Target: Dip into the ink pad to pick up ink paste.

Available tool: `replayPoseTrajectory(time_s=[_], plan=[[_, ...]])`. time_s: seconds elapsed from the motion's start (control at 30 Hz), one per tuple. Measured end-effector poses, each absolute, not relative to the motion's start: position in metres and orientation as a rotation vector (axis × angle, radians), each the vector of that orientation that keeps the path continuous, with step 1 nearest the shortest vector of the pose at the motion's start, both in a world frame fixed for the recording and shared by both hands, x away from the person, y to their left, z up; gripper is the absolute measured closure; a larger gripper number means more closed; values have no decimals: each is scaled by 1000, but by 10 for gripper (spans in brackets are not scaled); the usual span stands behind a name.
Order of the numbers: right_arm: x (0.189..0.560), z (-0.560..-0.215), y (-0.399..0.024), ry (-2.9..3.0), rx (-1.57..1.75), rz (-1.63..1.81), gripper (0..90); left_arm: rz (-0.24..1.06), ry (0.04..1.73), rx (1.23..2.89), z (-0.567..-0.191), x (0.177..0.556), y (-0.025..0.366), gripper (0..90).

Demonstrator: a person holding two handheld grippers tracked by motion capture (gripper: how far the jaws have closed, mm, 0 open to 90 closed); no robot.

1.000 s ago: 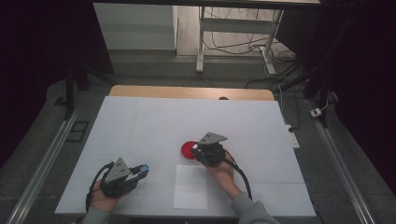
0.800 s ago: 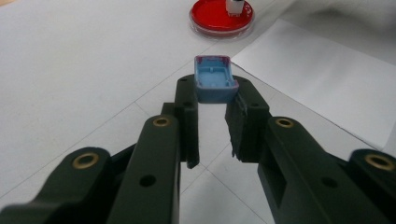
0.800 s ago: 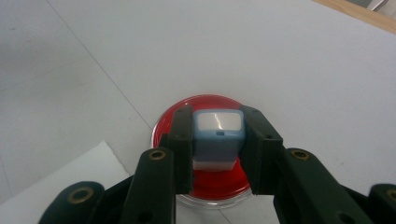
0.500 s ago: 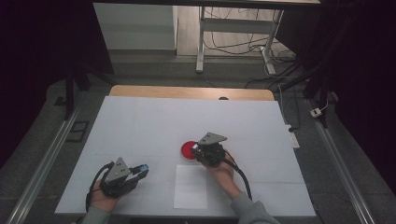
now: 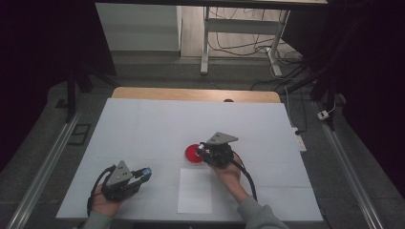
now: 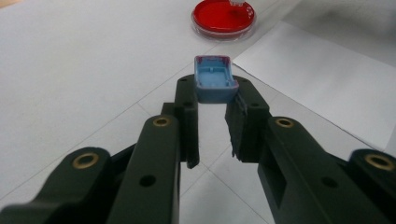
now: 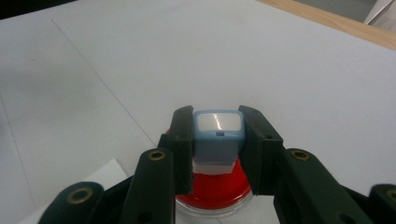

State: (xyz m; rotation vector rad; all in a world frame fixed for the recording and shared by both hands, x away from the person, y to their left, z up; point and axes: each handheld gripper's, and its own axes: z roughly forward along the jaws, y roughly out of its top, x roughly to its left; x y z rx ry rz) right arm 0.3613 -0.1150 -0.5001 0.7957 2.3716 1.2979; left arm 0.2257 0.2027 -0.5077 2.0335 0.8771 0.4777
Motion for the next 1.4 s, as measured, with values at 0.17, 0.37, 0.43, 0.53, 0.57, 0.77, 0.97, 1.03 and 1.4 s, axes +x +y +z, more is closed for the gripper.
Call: replayPoseTrajectory(time_s=[0.17,0.37,0.43,0.53,0.57,0.77,0.97,1.03,1.4], plan=[[362,-497,-113,2370,783,1312,670,475,878,2035,-508,226,203,745],[366,-495,-111,2364,784,1326,670,473,878,2039,-509,226,202,745],[368,-495,-109,2368,780,1321,670,472,879,2038,-509,227,202,745],[371,-496,-105,2376,776,1317,670,471,880,2040,-509,227,203,745],[372,-497,-104,2383,775,1309,670,471,880,2041,-509,227,203,745],[376,-501,-97,2411,763,1271,669,470,882,2040,-510,227,203,745],[377,-502,-96,2420,767,1263,670,469,880,2042,-510,227,203,745],[377,-502,-96,2423,767,1257,669,470,880,2043,-510,227,203,745],[377,-507,-92,2446,744,1185,670,471,878,2041,-509,227,203,745]])
